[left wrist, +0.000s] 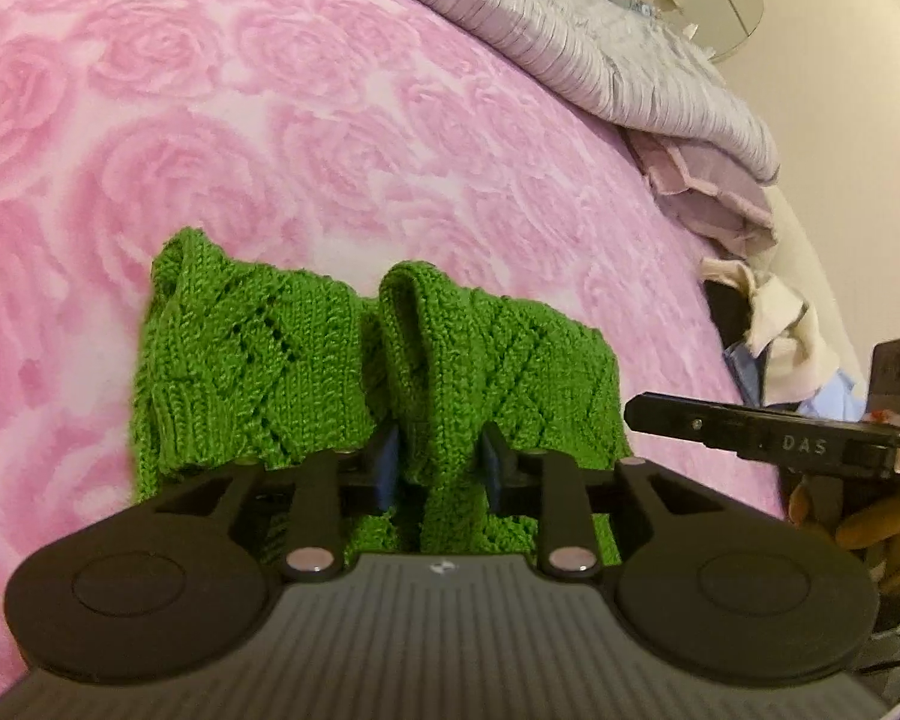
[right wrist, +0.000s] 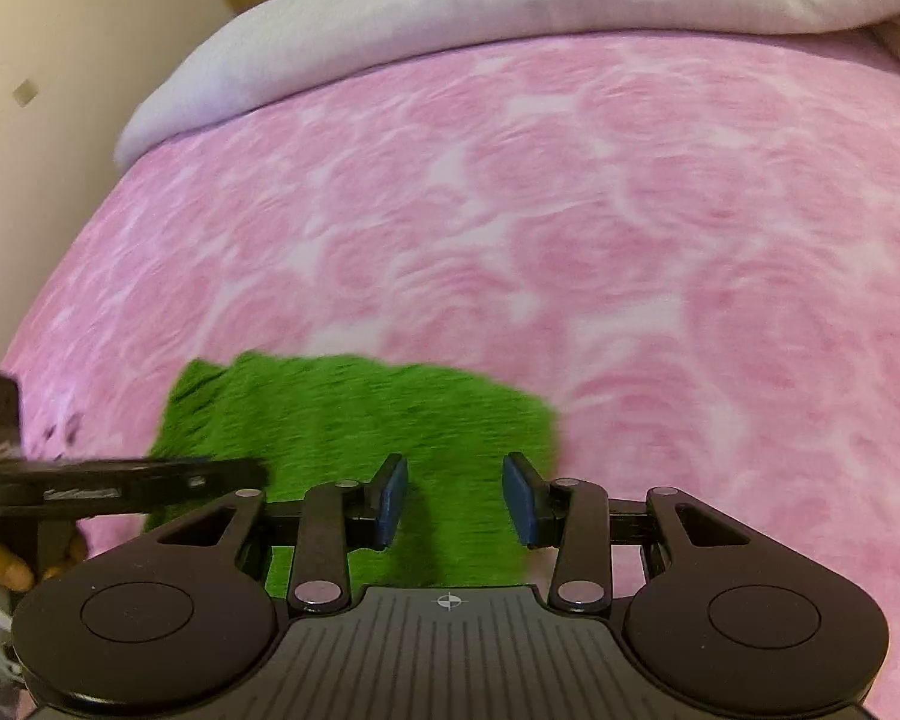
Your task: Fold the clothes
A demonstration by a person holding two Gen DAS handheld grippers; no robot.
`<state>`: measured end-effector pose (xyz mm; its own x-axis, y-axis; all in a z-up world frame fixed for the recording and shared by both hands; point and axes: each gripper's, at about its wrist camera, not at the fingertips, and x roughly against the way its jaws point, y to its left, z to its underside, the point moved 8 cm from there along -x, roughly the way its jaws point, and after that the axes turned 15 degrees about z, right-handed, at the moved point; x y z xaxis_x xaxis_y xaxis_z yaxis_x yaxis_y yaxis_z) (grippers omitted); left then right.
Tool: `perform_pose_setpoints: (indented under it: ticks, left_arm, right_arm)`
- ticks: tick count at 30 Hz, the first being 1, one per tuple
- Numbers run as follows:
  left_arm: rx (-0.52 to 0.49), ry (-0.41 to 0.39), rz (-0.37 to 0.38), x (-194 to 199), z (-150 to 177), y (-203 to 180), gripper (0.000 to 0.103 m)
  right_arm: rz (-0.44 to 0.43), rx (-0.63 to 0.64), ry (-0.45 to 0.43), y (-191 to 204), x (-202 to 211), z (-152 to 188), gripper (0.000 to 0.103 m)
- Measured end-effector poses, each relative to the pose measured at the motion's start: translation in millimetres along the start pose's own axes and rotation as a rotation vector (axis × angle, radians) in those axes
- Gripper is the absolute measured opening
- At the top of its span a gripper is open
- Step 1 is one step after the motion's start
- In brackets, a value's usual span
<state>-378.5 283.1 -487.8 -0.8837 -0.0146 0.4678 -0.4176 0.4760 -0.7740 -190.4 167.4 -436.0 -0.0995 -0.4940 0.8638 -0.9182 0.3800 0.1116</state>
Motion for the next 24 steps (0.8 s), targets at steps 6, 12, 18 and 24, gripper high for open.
perform_pose_setpoints:
  ticks: [6,12,18,24]
  left_arm:
    - [-0.045,-0.056,-0.013,26.8,-10.3,-7.3,0.01]
    - [-0.053,-0.101,-0.085,73.0,-29.6,3.5,0.01]
    - [-0.006,-0.049,-0.09,65.3,-25.0,33.0,0.01]
    - [0.028,-0.057,-0.064,59.2,-22.4,47.2,0.012]
  right_arm:
    - [0.004,0.07,0.04,20.5,-12.7,8.0,0.037]
    - [-0.087,0.171,0.043,73.4,-10.4,2.7,0.037]
    - [-0.075,0.245,0.052,97.3,-23.8,12.9,0.037]
    - [-0.076,0.239,0.041,89.9,-22.5,15.2,0.037]
